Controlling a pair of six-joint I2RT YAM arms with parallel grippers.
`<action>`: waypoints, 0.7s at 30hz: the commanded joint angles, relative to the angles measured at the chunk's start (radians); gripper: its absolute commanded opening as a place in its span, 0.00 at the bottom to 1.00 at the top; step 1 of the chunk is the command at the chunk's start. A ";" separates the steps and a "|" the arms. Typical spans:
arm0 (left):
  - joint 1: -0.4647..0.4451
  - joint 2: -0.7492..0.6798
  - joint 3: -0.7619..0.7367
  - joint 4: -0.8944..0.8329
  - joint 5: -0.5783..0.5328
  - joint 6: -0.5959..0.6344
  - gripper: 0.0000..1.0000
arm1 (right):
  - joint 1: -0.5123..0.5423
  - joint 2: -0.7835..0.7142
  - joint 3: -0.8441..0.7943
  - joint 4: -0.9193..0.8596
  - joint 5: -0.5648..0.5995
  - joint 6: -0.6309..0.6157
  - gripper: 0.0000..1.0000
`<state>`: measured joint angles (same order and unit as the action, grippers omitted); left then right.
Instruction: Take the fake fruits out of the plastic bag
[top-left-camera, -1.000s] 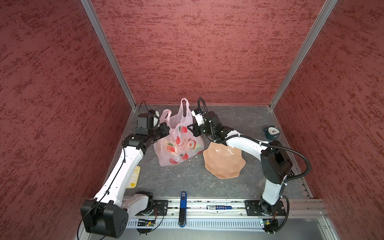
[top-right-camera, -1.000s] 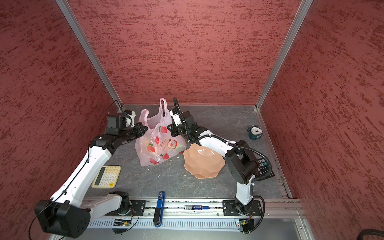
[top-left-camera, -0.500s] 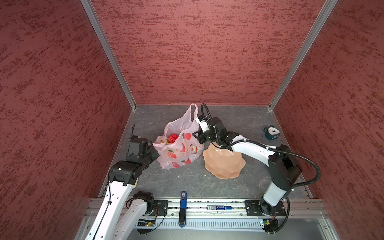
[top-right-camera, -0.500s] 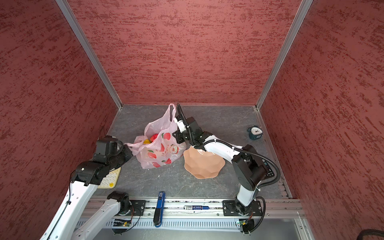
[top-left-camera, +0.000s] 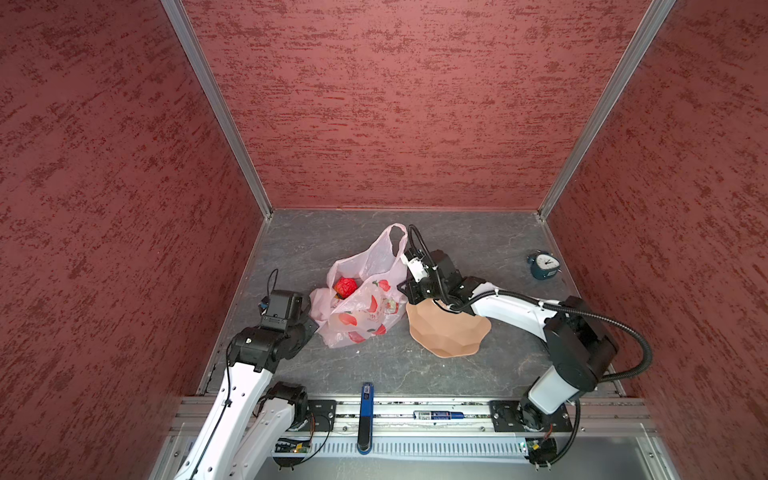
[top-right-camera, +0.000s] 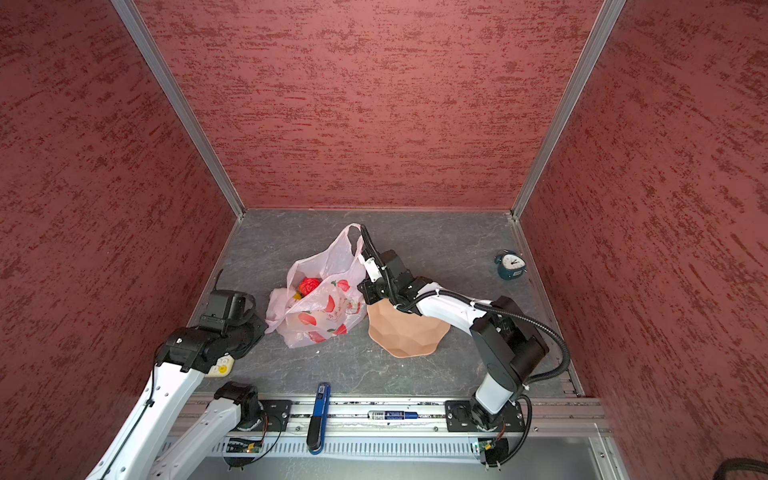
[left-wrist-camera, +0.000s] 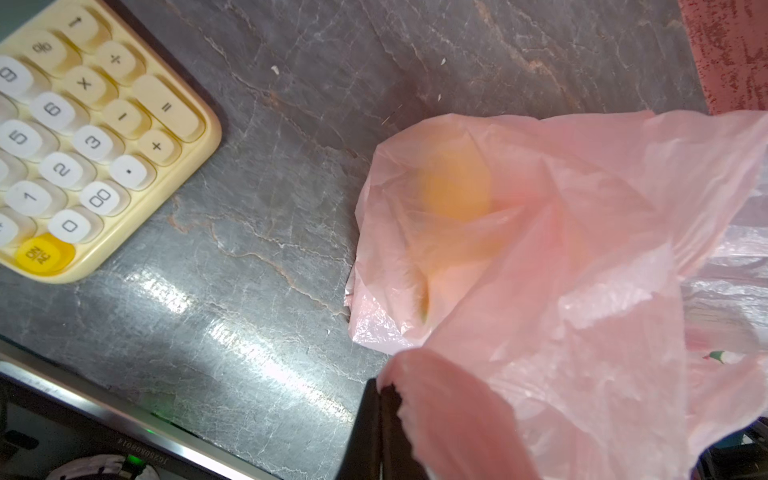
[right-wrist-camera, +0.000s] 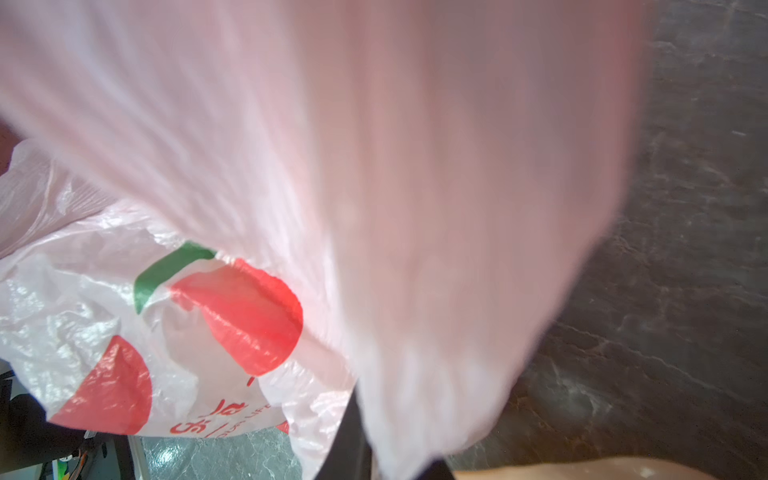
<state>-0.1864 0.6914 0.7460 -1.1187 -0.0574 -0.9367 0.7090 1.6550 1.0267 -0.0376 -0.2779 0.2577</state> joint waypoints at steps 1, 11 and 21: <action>-0.002 -0.014 -0.013 -0.014 0.018 -0.048 0.13 | -0.002 0.014 -0.006 0.052 0.035 0.002 0.13; 0.011 -0.021 0.125 0.008 0.049 0.008 0.58 | -0.003 0.000 -0.008 0.086 0.017 -0.004 0.13; 0.011 0.158 0.500 0.021 0.026 0.262 0.78 | -0.003 -0.039 -0.045 0.119 0.022 0.001 0.13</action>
<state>-0.1787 0.7979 1.1759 -1.1313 -0.0250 -0.7979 0.7078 1.6527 0.9936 0.0410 -0.2657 0.2584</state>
